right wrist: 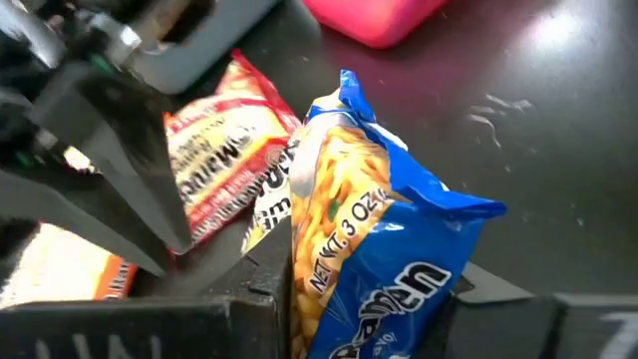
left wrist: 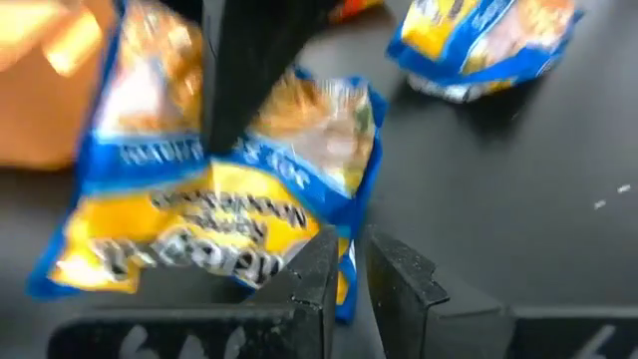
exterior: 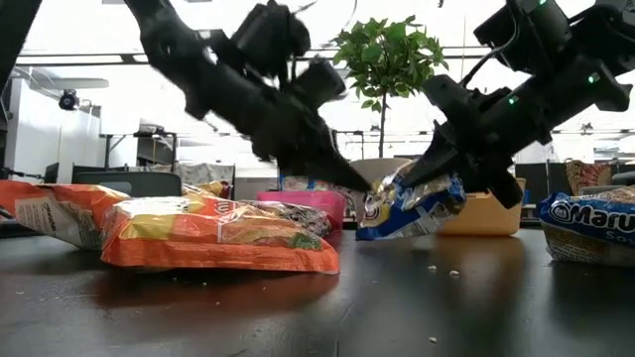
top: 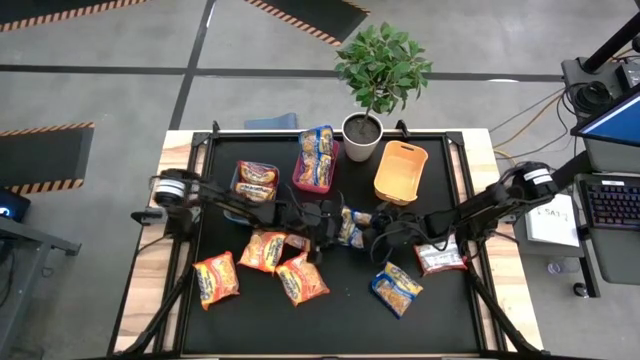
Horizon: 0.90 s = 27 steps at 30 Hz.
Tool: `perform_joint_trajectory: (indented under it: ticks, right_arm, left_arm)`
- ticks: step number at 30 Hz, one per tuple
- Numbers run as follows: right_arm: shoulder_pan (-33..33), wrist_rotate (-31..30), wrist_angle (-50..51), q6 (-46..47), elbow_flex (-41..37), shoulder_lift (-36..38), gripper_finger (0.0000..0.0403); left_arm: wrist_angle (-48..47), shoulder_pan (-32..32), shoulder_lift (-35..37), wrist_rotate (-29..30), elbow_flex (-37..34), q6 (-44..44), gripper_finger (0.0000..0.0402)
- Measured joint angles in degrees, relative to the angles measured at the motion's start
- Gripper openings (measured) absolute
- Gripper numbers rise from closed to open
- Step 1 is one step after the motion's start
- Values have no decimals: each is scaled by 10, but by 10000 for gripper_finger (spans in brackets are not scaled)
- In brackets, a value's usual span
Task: Sort Maruchan noodles
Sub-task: Put the top blue noodle pack into the red bin
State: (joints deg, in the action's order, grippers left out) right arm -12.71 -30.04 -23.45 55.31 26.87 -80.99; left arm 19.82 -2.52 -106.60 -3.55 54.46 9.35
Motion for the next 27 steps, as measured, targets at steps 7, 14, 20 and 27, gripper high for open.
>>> perform_joint_trajectory:
  ticks: [7,14,20,27]
  right_arm:
    - [0,0,-15,-67,0,47,116]
    - [12,-16,-29,-157,0,93,110]
    - [51,-16,-24,-236,5,125,111]
    - [124,12,-26,-315,22,130,111]
  left_arm:
    - [-147,10,168,-3,-3,113,38]
    - [-189,94,289,-17,-17,213,38]
    - [-185,243,299,-126,-18,217,38]
    - [-142,390,231,-276,-18,198,62]
